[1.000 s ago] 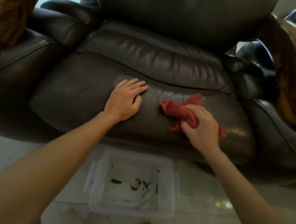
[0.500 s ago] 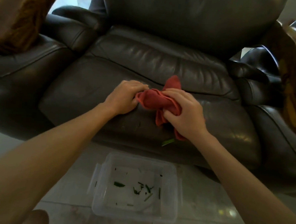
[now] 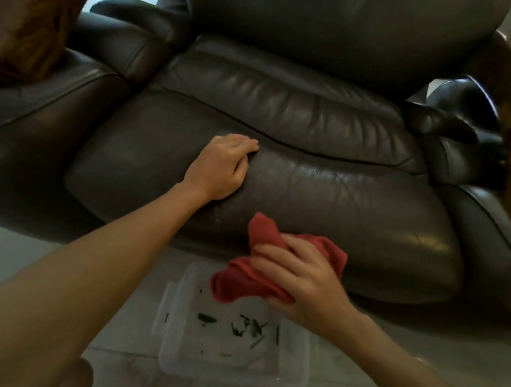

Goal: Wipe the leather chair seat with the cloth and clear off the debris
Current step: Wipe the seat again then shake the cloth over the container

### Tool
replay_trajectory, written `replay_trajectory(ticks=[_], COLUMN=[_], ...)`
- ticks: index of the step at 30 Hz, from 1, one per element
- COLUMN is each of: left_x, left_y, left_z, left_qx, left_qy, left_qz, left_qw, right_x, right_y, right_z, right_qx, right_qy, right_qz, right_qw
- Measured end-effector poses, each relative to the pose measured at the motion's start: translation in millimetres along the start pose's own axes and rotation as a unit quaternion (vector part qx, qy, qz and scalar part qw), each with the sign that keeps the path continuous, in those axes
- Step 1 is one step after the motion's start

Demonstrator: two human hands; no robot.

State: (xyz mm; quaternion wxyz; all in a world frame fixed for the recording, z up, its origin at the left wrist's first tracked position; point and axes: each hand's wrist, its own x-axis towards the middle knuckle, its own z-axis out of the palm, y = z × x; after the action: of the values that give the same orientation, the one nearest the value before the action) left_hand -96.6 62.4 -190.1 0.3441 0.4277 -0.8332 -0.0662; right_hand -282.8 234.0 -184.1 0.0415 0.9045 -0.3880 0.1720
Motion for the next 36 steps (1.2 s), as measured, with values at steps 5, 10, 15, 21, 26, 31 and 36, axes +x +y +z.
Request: replay_trajectory(ticks=[5,10,15,21,26,31,36], left_x=[0,0,1,2,3,5,45], left_y=[0,-1,1,5,8,9,19], left_z=[-1,-1,-4,-6,-12,-13,-1], left_qx=[0.000,0.003,0.005,0.009,-0.001,0.016,0.035], left_qy=[-0.009,-0.013,-0.017,-0.028,-0.057,-0.067,-0.069], left_qz=[0.000,-0.004,-0.006,-0.013,-0.024,-0.030,-0.027], left_qw=[1.000,1.000,1.000,0.999,0.998,0.997,0.997], right_x=[1,-24,-15,30,59,72,70], right_y=[35,15,3,19,47,96,149], right_z=[-19,6,6,-15,-26,-30,-23], right_qx=[-0.011,-0.036,0.010,0.022,0.013,0.019,-0.026], right_qy=[0.088,0.011,0.015,0.095,0.124,0.124,0.128], right_qz=[0.139,0.091,0.058,0.120,0.152,0.258,0.392], right_qw=[0.986,0.995,0.998,0.988,0.981,0.958,0.911])
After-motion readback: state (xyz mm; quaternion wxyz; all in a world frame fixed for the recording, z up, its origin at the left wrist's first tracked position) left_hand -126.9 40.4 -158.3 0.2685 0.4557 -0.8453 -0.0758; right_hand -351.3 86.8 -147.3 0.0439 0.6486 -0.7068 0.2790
